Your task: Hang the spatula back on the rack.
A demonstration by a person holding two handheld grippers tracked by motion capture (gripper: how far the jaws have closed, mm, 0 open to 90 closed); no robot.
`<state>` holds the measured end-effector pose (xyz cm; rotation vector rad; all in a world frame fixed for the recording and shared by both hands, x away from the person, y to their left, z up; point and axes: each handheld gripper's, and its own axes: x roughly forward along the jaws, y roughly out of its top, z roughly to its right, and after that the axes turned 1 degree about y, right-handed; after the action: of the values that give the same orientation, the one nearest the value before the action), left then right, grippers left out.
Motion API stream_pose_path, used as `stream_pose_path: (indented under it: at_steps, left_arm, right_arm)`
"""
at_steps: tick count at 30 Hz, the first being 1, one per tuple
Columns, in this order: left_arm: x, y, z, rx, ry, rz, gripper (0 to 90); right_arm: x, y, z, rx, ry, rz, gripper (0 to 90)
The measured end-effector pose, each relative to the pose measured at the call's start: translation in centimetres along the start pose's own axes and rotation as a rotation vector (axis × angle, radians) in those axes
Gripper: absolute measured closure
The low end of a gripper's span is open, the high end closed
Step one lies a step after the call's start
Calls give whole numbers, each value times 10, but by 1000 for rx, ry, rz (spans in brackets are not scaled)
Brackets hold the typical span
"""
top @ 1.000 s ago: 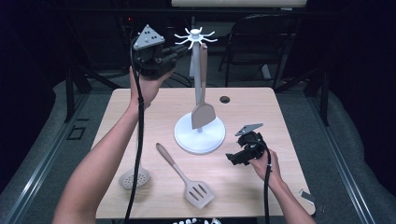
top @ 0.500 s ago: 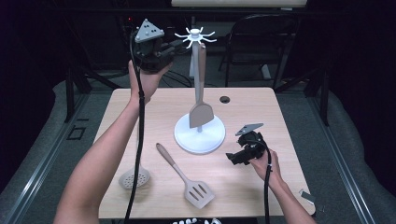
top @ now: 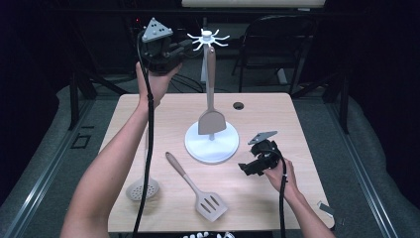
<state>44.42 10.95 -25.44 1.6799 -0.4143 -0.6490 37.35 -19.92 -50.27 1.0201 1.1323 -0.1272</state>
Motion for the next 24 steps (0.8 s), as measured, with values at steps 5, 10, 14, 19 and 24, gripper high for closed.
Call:
stream_pose_path:
  at_steps: [5,10,14,19,24]
  left_arm:
    - [-15,-4,4,4,-14,23,897]
    - [-28,-5,12,22,-45,43,898]
    - [-30,-1,19,56,-67,41,898]
    - [-24,1,24,75,-89,31,899]
    - [-15,1,24,73,-82,15,899]
  right_arm:
    - [0,0,-1,6,6,10,44]
    - [1,1,-2,3,4,10,44]
    - [1,2,-2,3,0,2,45]
    - [2,2,-2,0,-1,3,45]
    - [1,1,-1,4,0,3,47]
